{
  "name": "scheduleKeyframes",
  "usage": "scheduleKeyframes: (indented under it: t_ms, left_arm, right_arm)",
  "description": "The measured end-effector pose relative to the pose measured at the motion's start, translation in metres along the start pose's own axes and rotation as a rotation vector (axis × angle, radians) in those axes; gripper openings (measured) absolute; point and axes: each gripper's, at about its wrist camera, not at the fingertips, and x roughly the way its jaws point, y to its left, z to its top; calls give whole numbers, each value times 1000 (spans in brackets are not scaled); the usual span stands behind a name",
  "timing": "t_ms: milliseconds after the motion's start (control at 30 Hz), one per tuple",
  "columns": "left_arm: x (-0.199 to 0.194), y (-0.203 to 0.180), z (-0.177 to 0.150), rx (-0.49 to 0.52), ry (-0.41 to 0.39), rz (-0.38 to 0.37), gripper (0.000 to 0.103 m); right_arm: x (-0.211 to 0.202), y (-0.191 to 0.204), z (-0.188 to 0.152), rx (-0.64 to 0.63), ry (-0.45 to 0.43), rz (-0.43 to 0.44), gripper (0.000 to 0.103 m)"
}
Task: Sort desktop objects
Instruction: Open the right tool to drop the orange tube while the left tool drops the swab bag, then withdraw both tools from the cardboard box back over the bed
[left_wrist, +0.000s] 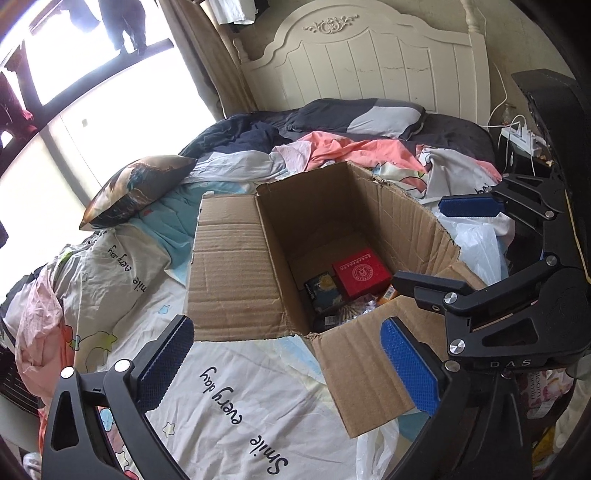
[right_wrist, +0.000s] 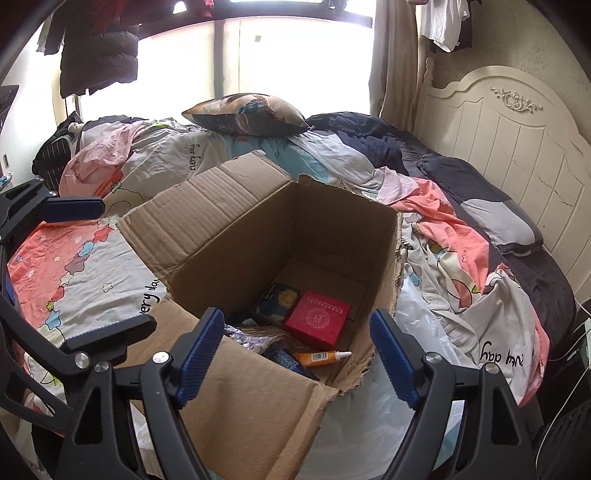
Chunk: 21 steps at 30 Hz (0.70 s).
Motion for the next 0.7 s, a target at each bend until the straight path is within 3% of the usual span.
scheduleKeyframes:
  t_ms: [367,700]
  left_arm:
    - [-22,28,-27,-28,-4,43,103]
    - [-40,60,-60,-77,-8,98,103]
  right_arm:
    - [-8,43,0,-67,-8,-22,78]
    - [-6,82,3,-98,7,22,79]
